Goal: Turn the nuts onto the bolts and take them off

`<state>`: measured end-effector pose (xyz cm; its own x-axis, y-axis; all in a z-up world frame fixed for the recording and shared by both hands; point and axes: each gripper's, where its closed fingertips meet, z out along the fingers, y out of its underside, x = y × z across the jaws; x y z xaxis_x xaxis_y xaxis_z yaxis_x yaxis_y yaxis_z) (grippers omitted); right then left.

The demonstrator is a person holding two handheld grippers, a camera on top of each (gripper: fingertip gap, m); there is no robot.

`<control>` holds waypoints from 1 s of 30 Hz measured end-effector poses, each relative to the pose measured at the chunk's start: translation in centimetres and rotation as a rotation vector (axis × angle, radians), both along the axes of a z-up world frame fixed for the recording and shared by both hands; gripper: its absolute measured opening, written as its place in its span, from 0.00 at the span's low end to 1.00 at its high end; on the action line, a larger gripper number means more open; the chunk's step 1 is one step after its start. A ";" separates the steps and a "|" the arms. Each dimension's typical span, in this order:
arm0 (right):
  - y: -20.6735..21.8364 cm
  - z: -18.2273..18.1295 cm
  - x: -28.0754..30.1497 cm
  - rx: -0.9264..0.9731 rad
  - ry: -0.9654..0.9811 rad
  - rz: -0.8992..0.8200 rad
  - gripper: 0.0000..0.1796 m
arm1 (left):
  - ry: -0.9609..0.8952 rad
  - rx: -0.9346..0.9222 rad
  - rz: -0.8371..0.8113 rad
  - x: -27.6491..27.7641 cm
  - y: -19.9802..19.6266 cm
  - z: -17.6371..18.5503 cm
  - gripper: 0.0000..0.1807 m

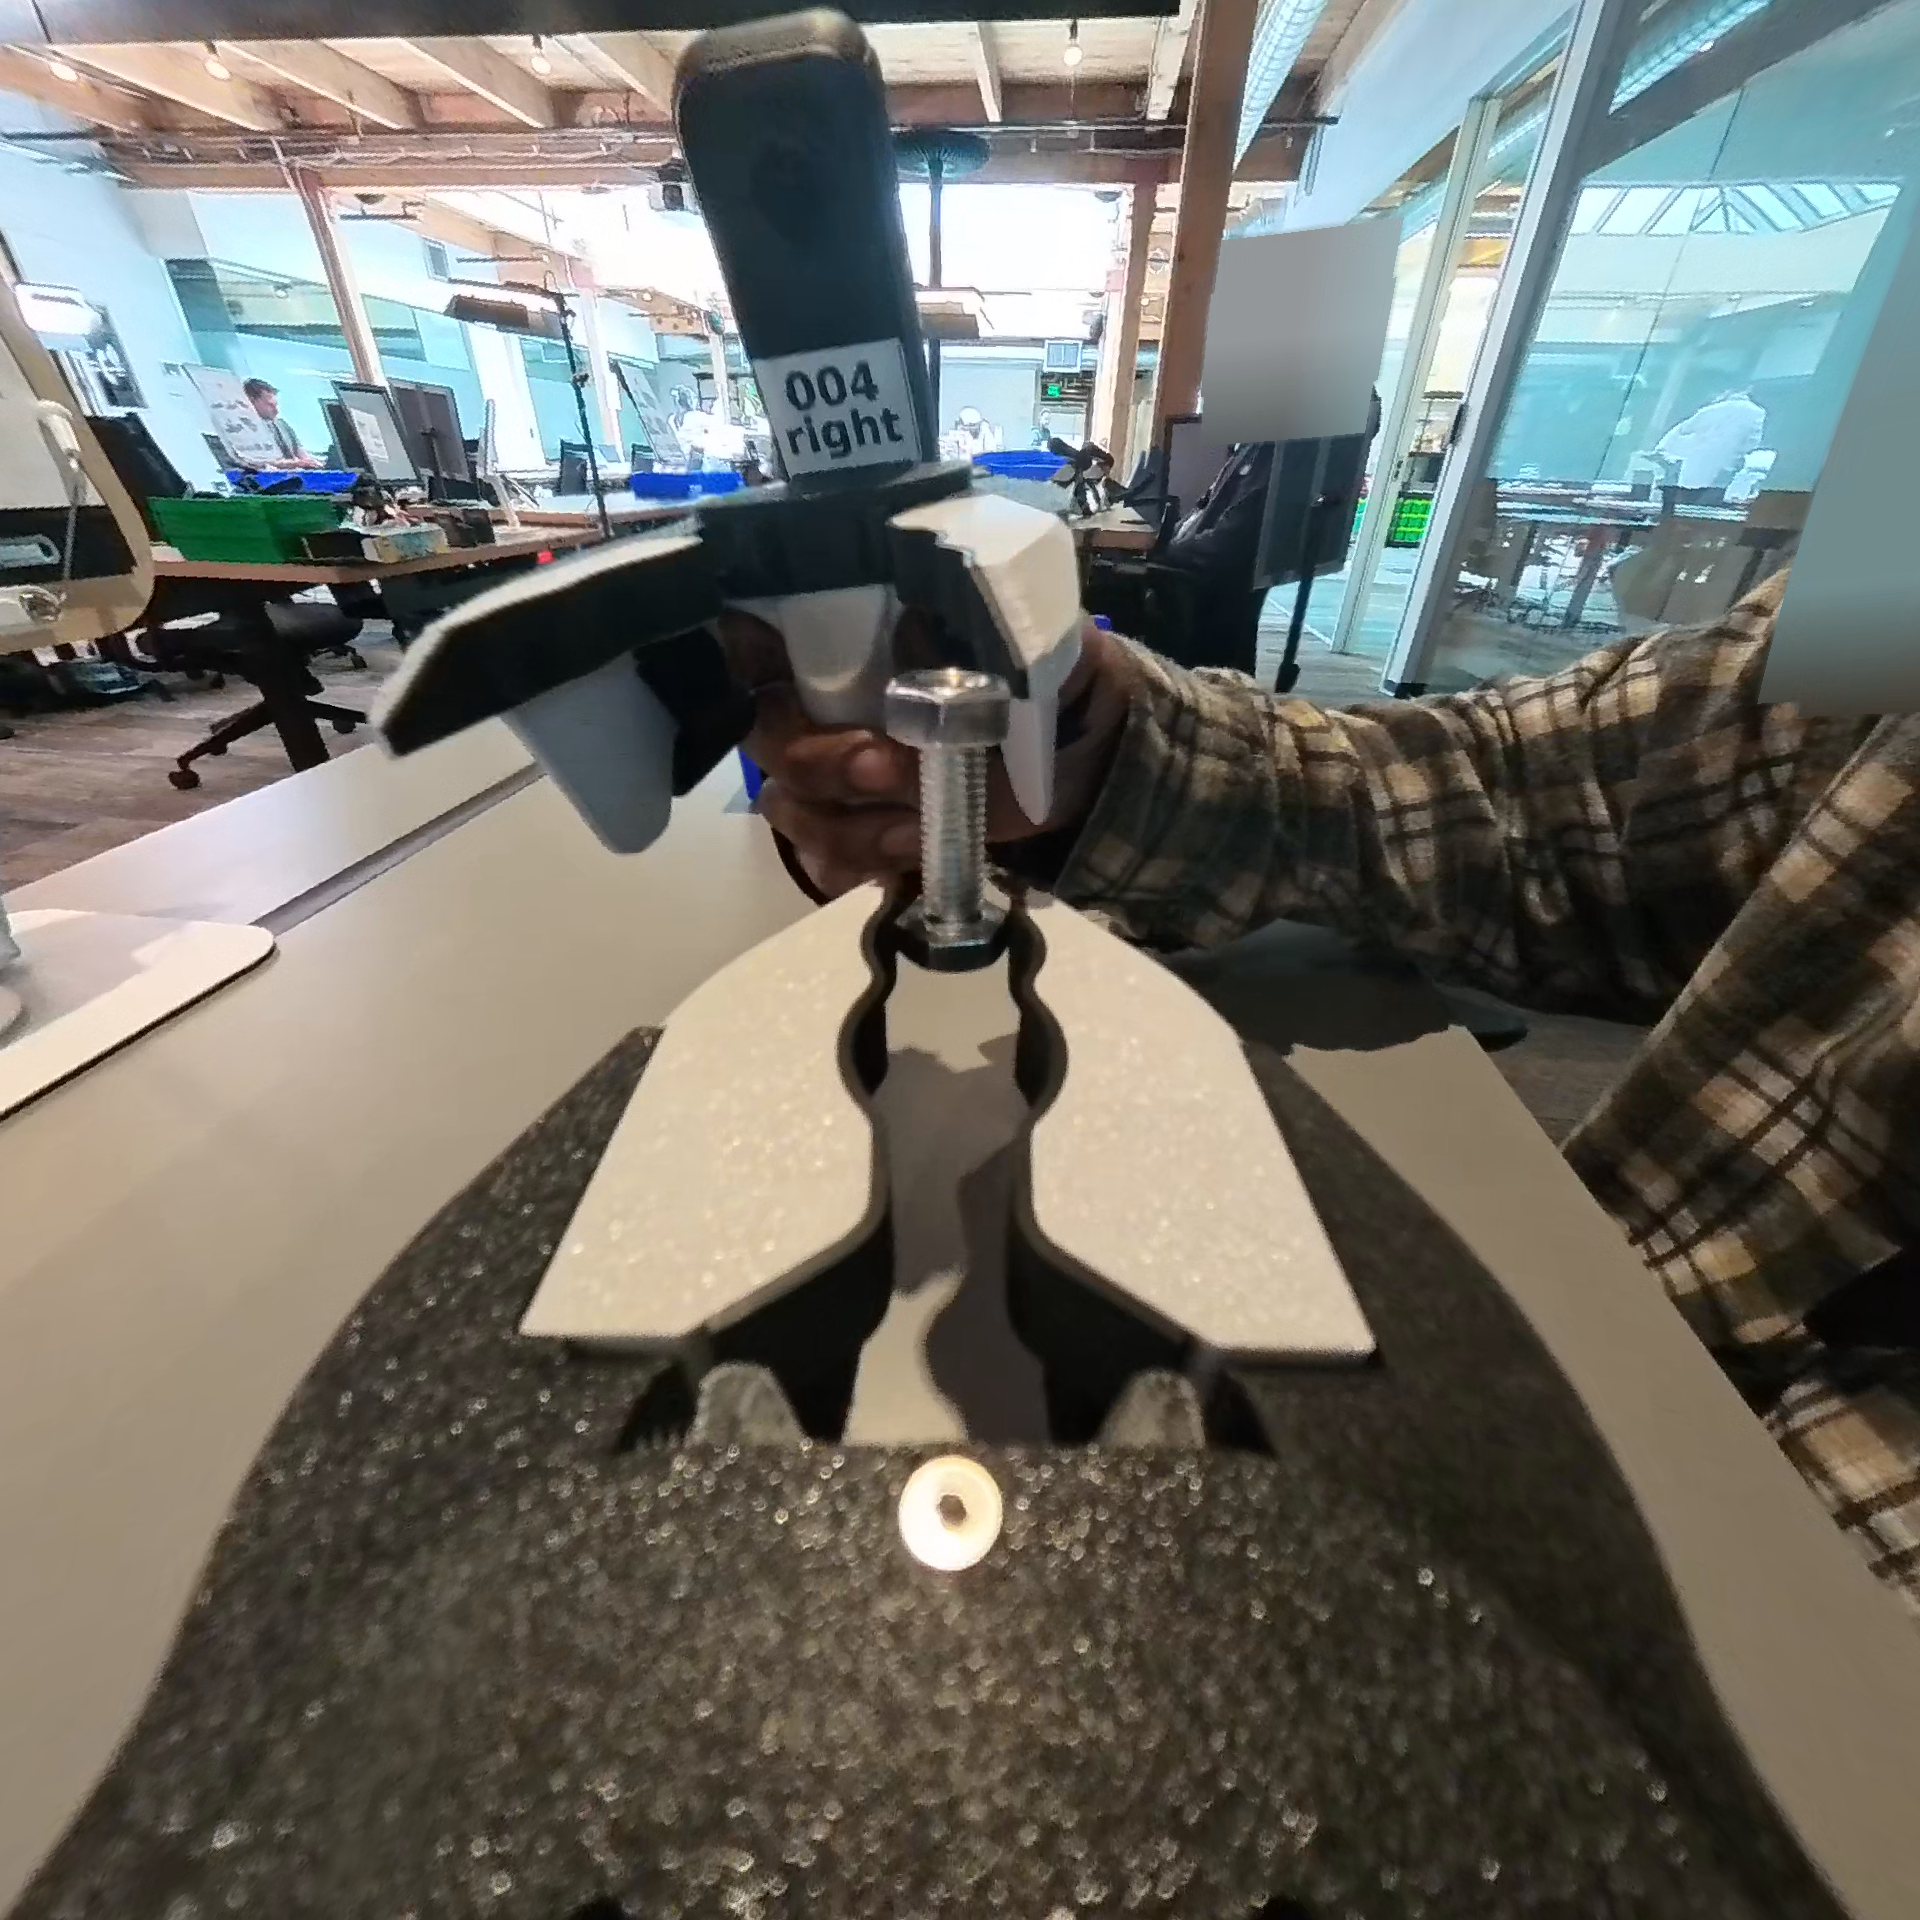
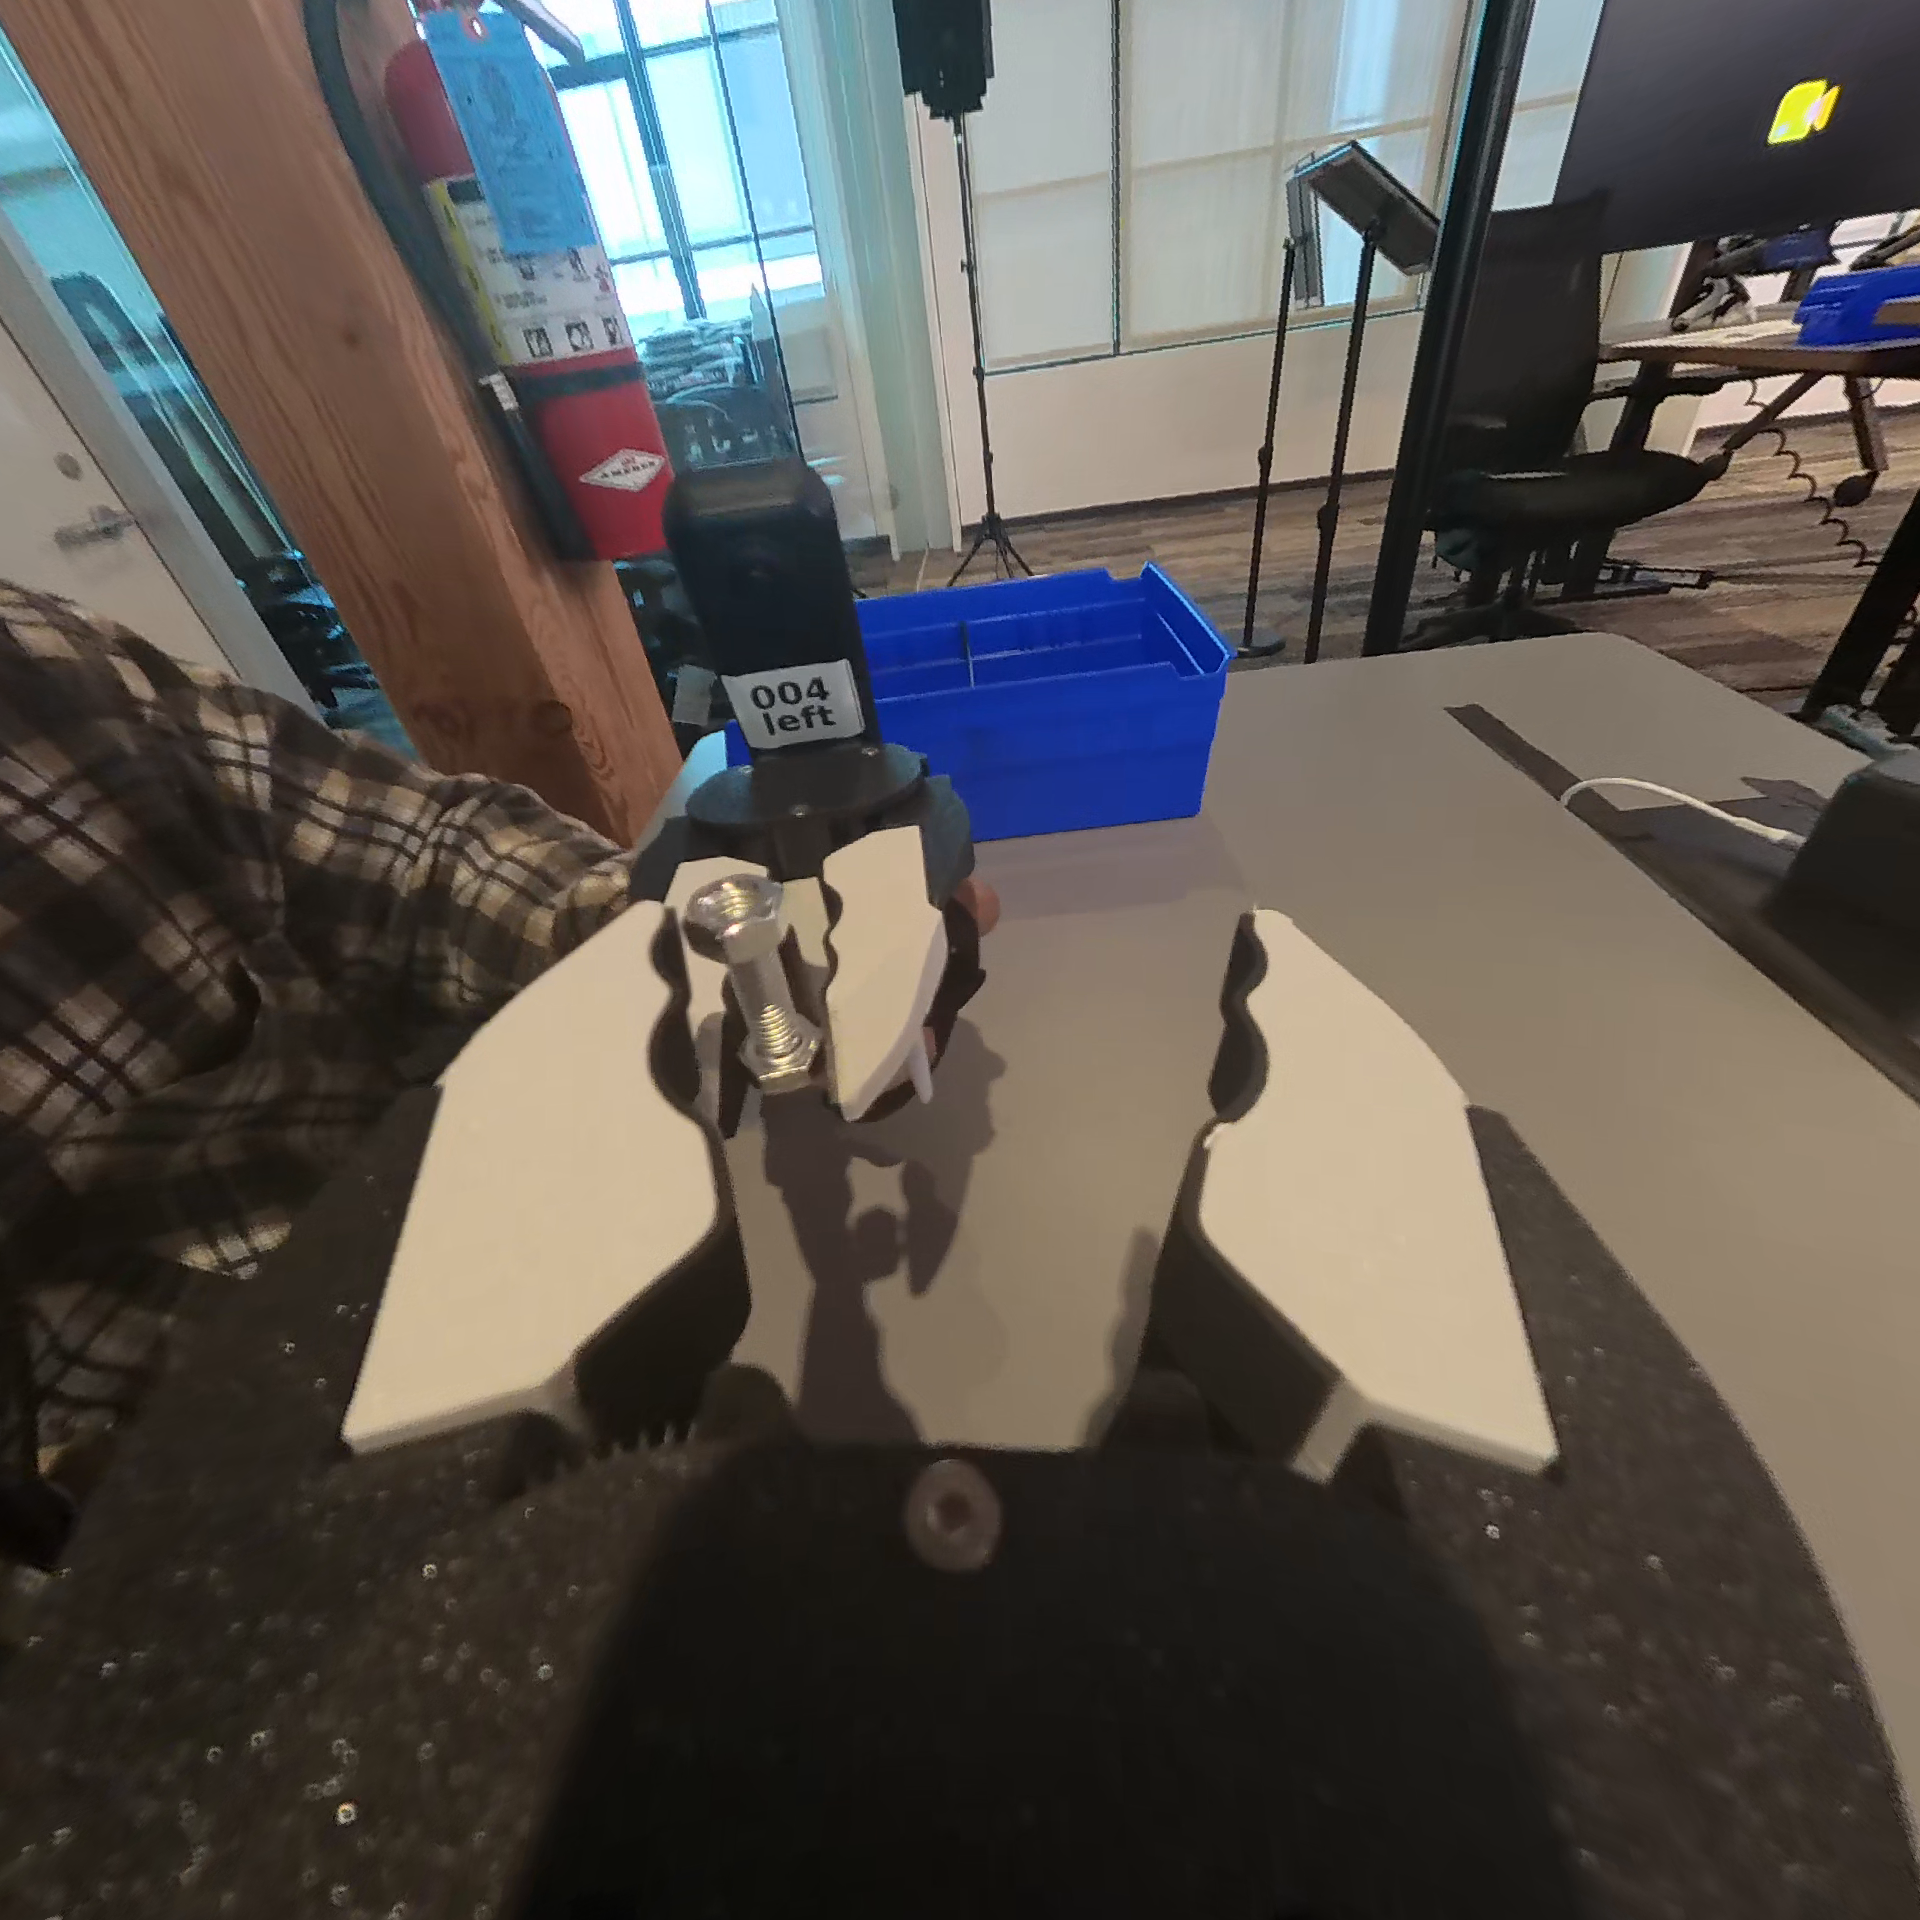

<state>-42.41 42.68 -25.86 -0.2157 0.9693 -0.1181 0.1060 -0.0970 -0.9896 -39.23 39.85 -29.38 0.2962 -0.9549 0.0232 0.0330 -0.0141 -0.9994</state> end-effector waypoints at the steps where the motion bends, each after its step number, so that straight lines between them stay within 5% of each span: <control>1: 0.0 0.0 0.1 0.004 0.000 0.004 0.54 | -0.001 0.001 -0.003 0.0 0.0 0.0 0.11; 30: 0.0 0.6 0.3 0.051 -0.001 0.011 0.52 | 0.005 0.026 -0.006 0.2 -0.4 0.2 0.11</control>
<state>-42.10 42.68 -25.27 -0.2261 0.9717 -0.0688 0.1077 -0.0452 -0.9932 -39.07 39.48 -29.14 0.2908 -0.9568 -0.0027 0.0283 0.0115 -0.9995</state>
